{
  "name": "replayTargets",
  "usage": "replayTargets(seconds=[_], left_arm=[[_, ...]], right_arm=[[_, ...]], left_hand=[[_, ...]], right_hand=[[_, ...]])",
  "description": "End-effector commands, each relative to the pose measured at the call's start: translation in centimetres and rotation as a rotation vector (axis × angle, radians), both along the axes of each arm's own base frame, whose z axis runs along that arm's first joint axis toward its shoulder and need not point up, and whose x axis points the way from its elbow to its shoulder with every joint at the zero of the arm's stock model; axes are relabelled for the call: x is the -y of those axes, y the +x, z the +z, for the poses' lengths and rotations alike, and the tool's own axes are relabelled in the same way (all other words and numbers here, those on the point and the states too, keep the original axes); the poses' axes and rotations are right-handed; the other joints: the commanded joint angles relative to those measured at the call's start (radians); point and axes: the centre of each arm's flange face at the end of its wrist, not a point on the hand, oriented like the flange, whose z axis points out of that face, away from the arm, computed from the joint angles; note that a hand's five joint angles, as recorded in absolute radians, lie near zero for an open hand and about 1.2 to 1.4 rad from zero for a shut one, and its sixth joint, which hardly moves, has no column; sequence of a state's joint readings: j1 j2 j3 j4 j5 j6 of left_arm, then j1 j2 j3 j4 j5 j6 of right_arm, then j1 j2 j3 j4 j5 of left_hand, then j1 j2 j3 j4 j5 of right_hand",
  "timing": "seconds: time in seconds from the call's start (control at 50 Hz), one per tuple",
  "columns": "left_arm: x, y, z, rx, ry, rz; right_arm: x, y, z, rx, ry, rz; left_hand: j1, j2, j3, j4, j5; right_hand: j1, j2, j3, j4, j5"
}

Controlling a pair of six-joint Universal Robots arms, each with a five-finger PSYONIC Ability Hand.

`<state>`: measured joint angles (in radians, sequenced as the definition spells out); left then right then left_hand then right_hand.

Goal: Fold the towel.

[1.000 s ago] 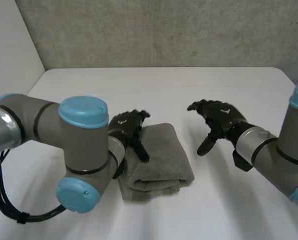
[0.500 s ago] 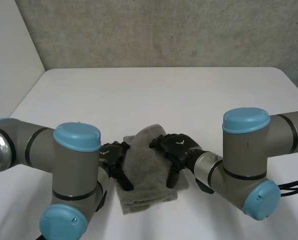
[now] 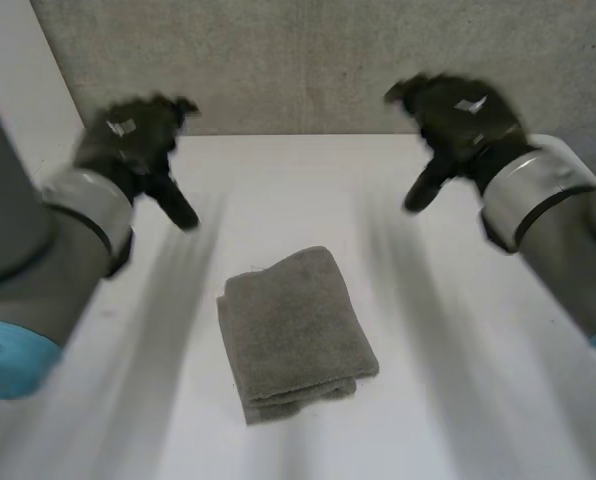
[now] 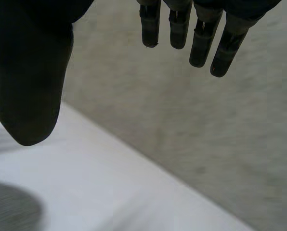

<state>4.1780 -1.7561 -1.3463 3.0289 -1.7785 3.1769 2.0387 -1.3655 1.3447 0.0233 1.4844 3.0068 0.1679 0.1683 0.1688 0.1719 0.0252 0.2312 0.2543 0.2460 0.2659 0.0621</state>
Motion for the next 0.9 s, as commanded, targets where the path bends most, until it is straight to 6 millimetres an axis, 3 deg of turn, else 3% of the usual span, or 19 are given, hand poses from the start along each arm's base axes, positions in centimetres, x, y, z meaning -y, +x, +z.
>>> replayTargets(seconds=[0.02, 0.42, 0.64, 0.9], left_arm=[[-0.1, 2.8, 5.1, -0.014, -0.088, 0.062], [0.7, 3.3, 3.3, -0.063, 0.004, -0.024], [0.7, 3.2, 3.4, -0.064, 0.001, -0.04], [0.6, 3.1, 3.4, -0.065, -0.001, -0.044]], right_arm=[[0.2, -1.8, 2.2, -0.004, -0.009, -0.102], [0.5, -2.8, 2.0, -0.027, 0.023, -0.131], [0.3, -2.4, 1.3, -0.04, 0.04, -0.117], [0.1, -2.4, 1.8, -0.075, 0.007, -0.116]], left_hand=[[0.013, 0.013, 0.012, 0.009, -0.018], [0.016, 0.016, 0.015, 0.012, -0.016], [0.016, 0.016, 0.015, 0.012, -0.016], [0.013, 0.013, 0.012, 0.009, -0.018]], right_hand=[[-0.057, -0.08, -0.071, -0.091, -0.062], [-0.057, -0.08, -0.071, -0.091, -0.062], [-0.057, -0.08, -0.071, -0.091, -0.062], [-0.057, -0.08, -0.071, -0.091, -0.062]])
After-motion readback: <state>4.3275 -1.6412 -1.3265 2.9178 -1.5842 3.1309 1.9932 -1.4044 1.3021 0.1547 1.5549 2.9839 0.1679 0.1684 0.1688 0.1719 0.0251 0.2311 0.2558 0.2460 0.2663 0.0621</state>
